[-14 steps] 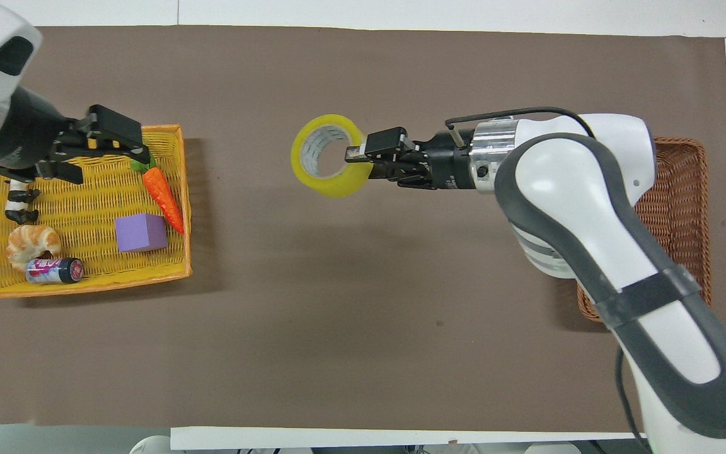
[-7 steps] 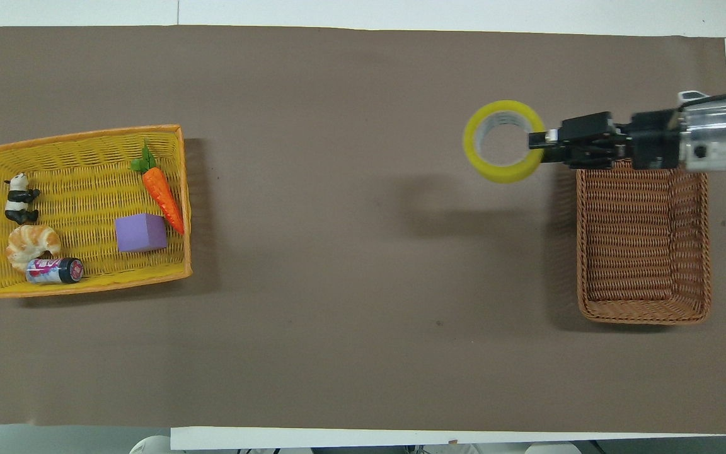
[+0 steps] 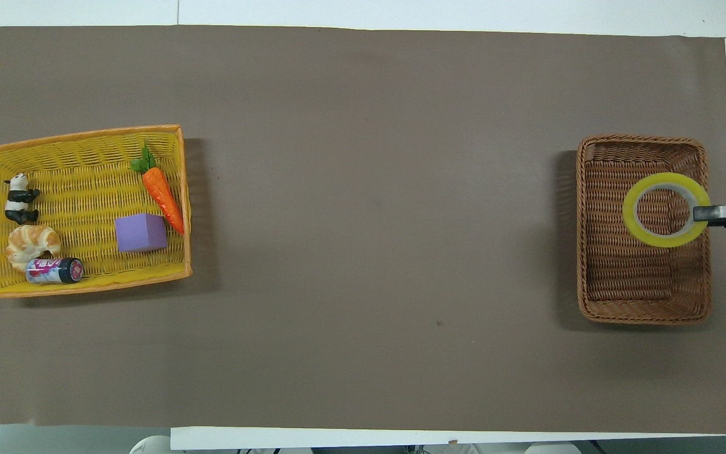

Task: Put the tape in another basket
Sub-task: 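Lower the tape into the brown wicker basket with the right gripper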

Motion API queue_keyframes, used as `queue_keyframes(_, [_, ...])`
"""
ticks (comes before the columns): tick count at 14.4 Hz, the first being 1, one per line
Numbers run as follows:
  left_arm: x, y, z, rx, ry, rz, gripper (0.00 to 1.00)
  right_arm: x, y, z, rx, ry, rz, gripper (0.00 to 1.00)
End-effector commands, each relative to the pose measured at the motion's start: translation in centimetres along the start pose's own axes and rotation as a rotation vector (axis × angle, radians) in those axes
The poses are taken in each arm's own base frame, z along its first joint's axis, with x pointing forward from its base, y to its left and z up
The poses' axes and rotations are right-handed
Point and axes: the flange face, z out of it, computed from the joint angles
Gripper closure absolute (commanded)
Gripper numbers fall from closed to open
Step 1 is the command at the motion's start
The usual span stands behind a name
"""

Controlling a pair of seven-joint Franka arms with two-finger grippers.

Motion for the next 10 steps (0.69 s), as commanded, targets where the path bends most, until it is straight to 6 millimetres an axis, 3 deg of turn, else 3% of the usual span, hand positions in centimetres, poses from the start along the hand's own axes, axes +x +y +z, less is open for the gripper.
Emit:
queue_keyframes(1, [0.0, 0.6, 0.0, 0.019, 0.015, 0.024, 0.00, -0.1, 3.0, 1.5, 0.004, -0.059, -0.066, 1.00])
queue_keyframes(5, [0.2, 2.4, -0.5, 0.007, 0.029, 0.054, 0.00, -1.0, 5.7, 2.4, -0.046, -0.107, -0.098, 1.00])
queue_keyframes(7, [0.3, 5.1, 0.0, 0.009, -0.006, 0.101, 0.00, -1.1, 6.7, 2.8, -0.085, -0.102, -0.099, 1.00])
queue_keyframes(10, [0.2, 6.1, -1.0, 0.001, -0.020, 0.114, 0.00, -0.9, 9.1, 4.5, -0.077, -0.117, -0.093, 1.00])
